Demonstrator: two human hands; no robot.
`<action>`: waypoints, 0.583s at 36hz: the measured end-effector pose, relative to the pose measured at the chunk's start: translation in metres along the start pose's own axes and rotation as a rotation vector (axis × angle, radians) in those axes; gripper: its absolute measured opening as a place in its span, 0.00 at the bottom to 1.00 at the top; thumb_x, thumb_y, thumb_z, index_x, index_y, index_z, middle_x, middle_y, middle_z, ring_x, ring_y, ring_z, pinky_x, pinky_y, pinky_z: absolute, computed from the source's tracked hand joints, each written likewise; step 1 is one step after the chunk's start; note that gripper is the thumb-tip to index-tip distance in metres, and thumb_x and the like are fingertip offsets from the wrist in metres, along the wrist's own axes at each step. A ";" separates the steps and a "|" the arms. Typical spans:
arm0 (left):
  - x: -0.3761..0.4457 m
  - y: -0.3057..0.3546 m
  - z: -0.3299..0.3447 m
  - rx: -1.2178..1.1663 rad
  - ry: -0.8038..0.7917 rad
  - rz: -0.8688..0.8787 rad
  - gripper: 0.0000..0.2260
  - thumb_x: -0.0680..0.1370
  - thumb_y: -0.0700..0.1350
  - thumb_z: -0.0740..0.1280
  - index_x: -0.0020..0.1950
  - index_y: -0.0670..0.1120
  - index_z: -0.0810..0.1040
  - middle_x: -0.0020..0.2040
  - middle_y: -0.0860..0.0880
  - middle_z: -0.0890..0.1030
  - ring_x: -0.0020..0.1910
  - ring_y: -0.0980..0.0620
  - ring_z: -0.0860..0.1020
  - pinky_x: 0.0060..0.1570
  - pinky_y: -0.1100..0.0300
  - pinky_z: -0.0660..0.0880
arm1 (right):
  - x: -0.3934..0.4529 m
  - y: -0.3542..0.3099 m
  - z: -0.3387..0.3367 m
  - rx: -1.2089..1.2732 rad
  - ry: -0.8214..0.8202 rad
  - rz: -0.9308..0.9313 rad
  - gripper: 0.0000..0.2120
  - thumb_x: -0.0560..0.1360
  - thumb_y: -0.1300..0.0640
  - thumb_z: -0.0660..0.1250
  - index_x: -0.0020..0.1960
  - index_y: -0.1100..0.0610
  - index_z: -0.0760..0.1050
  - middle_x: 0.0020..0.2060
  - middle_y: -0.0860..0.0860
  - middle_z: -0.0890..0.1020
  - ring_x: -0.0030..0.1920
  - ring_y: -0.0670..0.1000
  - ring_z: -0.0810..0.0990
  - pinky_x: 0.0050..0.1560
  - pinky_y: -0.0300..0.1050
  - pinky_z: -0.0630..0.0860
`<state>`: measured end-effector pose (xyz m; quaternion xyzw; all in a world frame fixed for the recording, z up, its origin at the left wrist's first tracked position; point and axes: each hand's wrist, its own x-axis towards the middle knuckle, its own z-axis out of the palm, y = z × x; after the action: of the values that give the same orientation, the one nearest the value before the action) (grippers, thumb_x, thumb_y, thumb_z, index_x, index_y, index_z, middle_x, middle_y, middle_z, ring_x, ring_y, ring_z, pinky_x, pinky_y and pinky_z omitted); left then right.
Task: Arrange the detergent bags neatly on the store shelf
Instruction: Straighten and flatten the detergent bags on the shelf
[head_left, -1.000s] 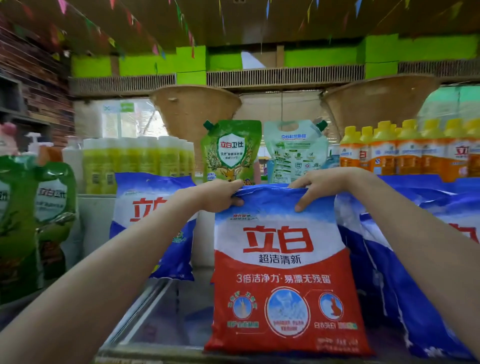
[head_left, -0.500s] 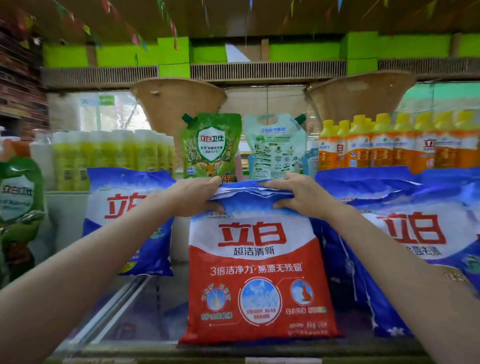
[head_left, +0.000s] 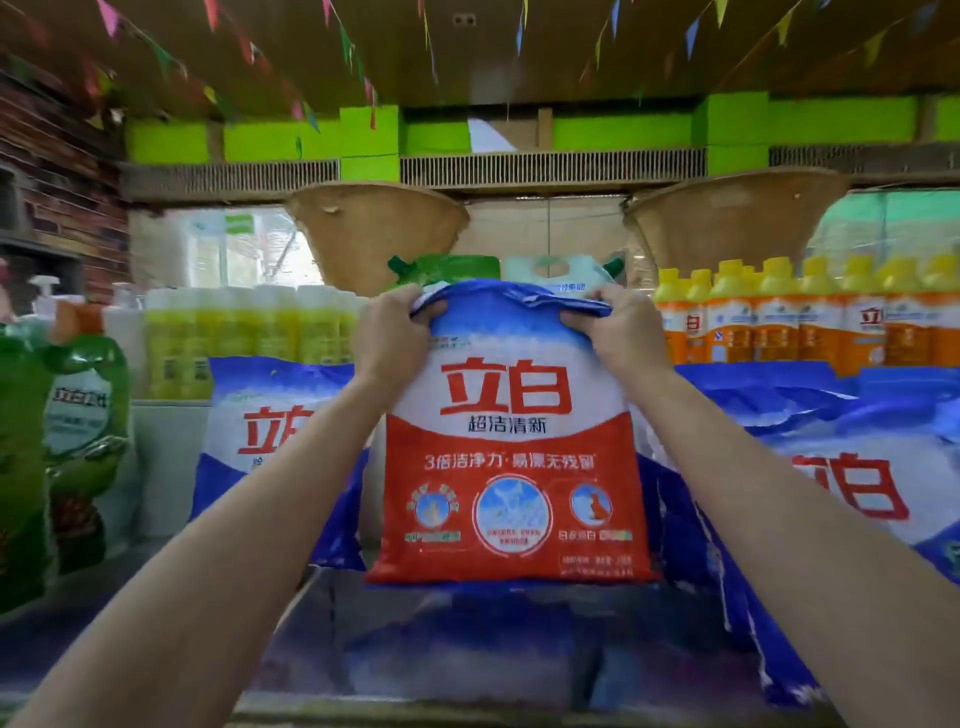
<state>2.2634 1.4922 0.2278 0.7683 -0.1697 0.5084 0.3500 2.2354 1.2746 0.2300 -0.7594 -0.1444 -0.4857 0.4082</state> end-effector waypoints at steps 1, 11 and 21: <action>0.007 0.001 -0.003 -0.010 0.025 -0.009 0.11 0.78 0.47 0.65 0.39 0.41 0.75 0.35 0.42 0.75 0.39 0.43 0.74 0.37 0.53 0.63 | 0.006 -0.007 -0.001 0.002 0.003 -0.010 0.08 0.70 0.59 0.73 0.47 0.61 0.80 0.39 0.54 0.78 0.41 0.50 0.73 0.32 0.34 0.64; -0.039 -0.031 0.005 0.069 -0.076 -0.177 0.10 0.77 0.48 0.66 0.43 0.42 0.79 0.44 0.38 0.81 0.46 0.40 0.77 0.37 0.57 0.62 | -0.035 0.025 0.036 0.019 -0.108 0.175 0.07 0.70 0.60 0.72 0.39 0.56 0.74 0.32 0.51 0.75 0.40 0.53 0.74 0.40 0.49 0.70; -0.051 -0.046 0.013 0.008 -0.111 -0.175 0.11 0.78 0.47 0.65 0.39 0.43 0.75 0.39 0.42 0.79 0.41 0.42 0.75 0.37 0.55 0.67 | -0.052 0.034 0.040 0.111 -0.145 0.200 0.05 0.71 0.62 0.71 0.42 0.56 0.76 0.38 0.53 0.79 0.41 0.52 0.76 0.43 0.48 0.72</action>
<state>2.2790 1.5099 0.1623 0.8084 -0.1191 0.4334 0.3802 2.2563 1.2931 0.1614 -0.7792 -0.1240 -0.3777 0.4846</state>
